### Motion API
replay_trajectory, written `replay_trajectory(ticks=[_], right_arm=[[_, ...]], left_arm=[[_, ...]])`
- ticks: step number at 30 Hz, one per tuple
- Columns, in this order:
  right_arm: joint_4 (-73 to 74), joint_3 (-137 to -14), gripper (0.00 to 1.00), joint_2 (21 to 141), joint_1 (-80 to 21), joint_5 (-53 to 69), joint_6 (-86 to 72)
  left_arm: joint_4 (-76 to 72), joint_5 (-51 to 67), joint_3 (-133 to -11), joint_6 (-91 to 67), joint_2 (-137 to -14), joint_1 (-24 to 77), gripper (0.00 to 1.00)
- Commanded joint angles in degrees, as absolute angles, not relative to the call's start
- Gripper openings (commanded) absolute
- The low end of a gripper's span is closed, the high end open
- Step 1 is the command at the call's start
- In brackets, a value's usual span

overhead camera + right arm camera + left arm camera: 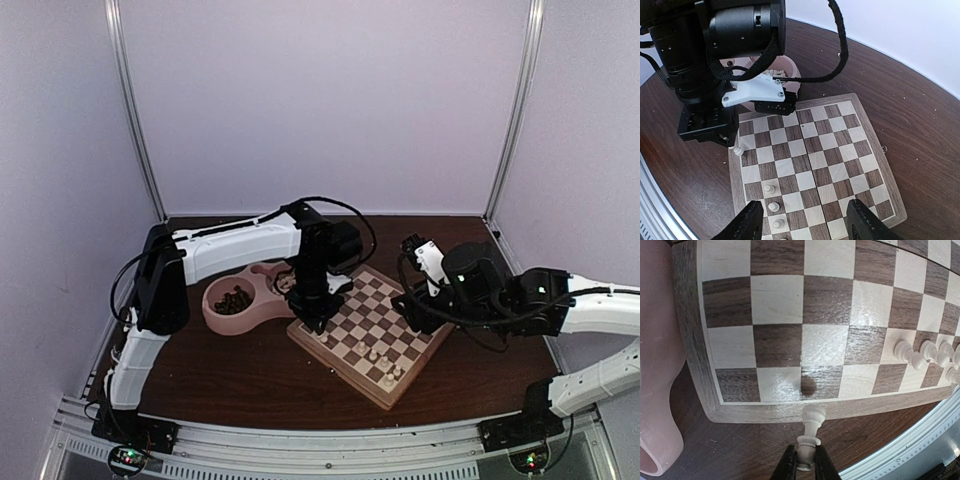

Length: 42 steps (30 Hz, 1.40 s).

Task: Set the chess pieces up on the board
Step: Place the bishop on the chessboard, then pick up the bishop from the chessboard.

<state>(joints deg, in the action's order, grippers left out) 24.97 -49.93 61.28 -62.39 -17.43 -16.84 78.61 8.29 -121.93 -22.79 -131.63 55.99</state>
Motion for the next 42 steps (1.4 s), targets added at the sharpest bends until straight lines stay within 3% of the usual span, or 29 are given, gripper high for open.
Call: replay_trajectory(ticks=[1, 9, 19, 22, 24, 32, 36, 42], right_arm=[[23.9, -49.11, 0.59, 60.42, -62.14, -19.34, -17.92], [23.97, -49.03, 0.59, 60.8, -62.14, -19.11, -17.85], [23.99, -48.93, 0.59, 61.11, -62.14, -19.08, -17.75], [23.91, -48.96, 0.59, 61.26, -62.14, -19.06, -17.67], [23.82, -48.87, 0.59, 61.27, -62.1, -19.1, -17.67], [22.15, -47.76, 0.6, 59.62, -61.64, -19.65, -18.01], [22.43, -47.37, 0.69, 58.9, -59.98, -20.0, -18.44], [28.89, -48.27, 0.73, 58.08, -55.42, -20.91, -17.57]], left_arm=[[80.28, 8.32, -123.95, -21.97, -133.26, 55.96, 0.16], [79.82, 9.55, -126.27, -21.62, -135.48, 55.98, 0.18], [79.59, 9.06, -125.5, -21.48, -134.01, 56.03, 0.4], [76.3, 6.7, -121.23, -22.01, -130.21, 56.52, 0.53], [69.72, 7.42, -114.64, -22.38, -125.95, 56.64, 0.57], [52.52, -2.32, -97.98, -22.88, -110.76, 58.82, 0.57], [43.53, -2.83, -90.53, -22.61, -106.14, 59.69, 0.58], [36.42, -3.09, -84.85, -21.4, -105.11, 61.0, 0.59]])
